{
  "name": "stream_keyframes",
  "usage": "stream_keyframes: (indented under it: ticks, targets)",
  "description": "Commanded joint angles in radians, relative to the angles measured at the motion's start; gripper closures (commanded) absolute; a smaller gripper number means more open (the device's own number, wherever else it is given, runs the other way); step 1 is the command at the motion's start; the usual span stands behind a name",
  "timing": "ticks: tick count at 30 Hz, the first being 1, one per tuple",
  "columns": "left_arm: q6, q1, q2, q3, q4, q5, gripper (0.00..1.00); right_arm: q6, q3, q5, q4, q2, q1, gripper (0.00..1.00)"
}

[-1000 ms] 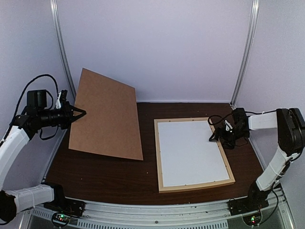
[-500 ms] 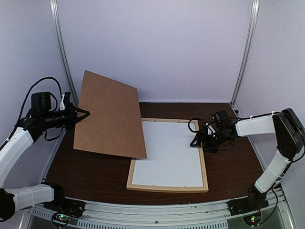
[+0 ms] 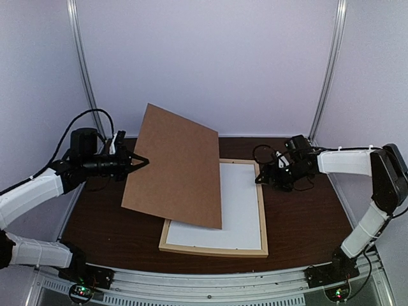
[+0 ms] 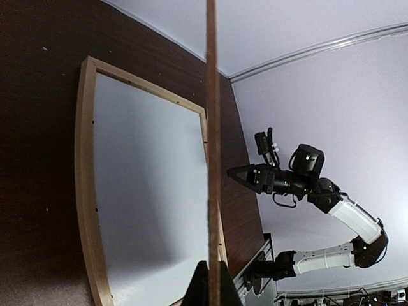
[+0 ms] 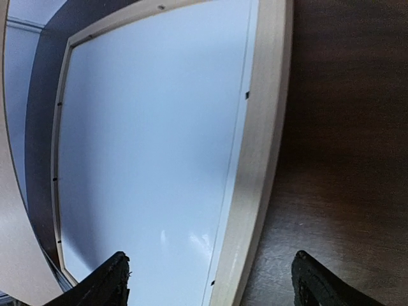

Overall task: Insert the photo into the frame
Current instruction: Place the backboard on the frame body.

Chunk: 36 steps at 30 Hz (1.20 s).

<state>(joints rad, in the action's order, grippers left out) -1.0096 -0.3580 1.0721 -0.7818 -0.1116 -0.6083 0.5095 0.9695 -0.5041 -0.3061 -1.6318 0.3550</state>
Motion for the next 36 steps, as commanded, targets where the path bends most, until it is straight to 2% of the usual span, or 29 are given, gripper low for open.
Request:
stream_keyframes:
  ticks: [1, 7, 15, 20, 36]
  targets:
    - [-0.063, -0.099, 0.097, -0.011, 0.312, 0.015, 1.00, -0.065, 0.024, 0.047, -0.099, 0.062, -0.069, 0.12]
    - [-0.120, -0.202, 0.250, -0.029, 0.471, 0.063, 1.00, -0.092, 0.018, 0.039, -0.128, 0.084, -0.122, 0.13]
    - [-0.229, -0.272, 0.434, -0.058, 0.636, 0.111, 1.00, -0.104, 0.010, 0.026, -0.138, 0.085, -0.147, 0.13]
    - [-0.244, -0.305, 0.458, -0.063, 0.653, 0.151, 1.00, -0.108, 0.009, 0.025, -0.141, 0.084, -0.158, 0.12]
    - [-0.305, -0.329, 0.482, -0.061, 0.668, 0.139, 1.00, -0.105, -0.015, 0.009, -0.109, 0.057, -0.163, 0.13]
